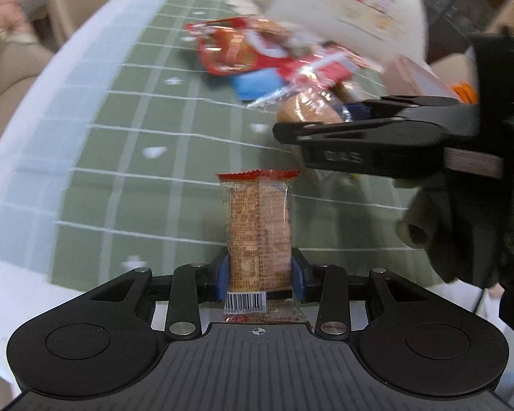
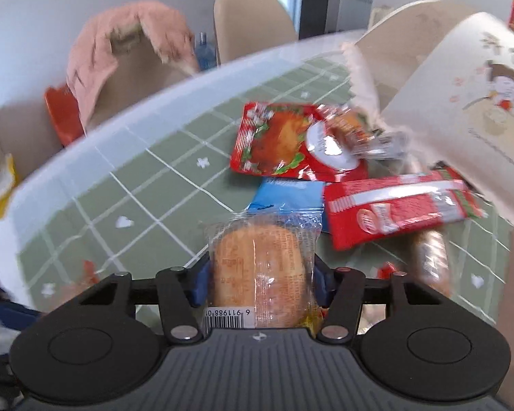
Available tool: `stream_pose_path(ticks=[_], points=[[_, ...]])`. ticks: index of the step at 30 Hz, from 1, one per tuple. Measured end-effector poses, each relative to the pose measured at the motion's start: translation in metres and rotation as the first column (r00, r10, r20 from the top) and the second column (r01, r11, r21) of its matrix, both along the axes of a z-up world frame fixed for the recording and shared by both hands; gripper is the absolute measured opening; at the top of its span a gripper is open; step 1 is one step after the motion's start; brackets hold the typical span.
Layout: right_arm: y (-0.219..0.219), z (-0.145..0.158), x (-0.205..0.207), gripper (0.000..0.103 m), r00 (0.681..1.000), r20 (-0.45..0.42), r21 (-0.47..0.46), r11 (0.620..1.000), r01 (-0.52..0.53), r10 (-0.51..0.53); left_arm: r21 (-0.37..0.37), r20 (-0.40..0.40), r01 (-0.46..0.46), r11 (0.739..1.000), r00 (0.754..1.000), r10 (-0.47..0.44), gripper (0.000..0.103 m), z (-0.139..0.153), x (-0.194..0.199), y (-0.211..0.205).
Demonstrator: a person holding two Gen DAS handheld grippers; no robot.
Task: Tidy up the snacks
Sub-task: 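Carry both packs over the pink box and open both tools to drop them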
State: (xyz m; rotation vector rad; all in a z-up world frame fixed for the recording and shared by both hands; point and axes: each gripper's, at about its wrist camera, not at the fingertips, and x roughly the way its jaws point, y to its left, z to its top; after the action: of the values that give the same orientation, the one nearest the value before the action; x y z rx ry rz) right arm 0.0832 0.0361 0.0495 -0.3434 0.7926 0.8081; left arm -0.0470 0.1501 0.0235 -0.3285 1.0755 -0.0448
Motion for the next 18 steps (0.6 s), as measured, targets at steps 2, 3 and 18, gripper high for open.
stream_pose_path(ticks=[2, 3, 18], points=[[-0.036, 0.014, -0.010, 0.055, 0.998, 0.015, 0.024, 0.998, 0.061, -0.061, -0.013, 0.006, 0.060, 0.998, 0.998, -0.060, 0.040, 0.004, 0.005, -0.021], [-0.056, 0.020, -0.015, 0.055, 0.995, 0.023, 0.031, 0.995, 0.100, -0.101, -0.025, 0.010, 0.094, 0.995, 0.996, -0.094, 0.040, 0.007, 0.005, -0.031], [-0.293, 0.066, -0.069, 0.055, 0.766, 0.111, 0.067, 0.773, 0.630, -0.634, -0.036, 0.322, 0.443, 0.896, 0.854, -0.410, 0.044, 0.157, 0.200, -0.190]])
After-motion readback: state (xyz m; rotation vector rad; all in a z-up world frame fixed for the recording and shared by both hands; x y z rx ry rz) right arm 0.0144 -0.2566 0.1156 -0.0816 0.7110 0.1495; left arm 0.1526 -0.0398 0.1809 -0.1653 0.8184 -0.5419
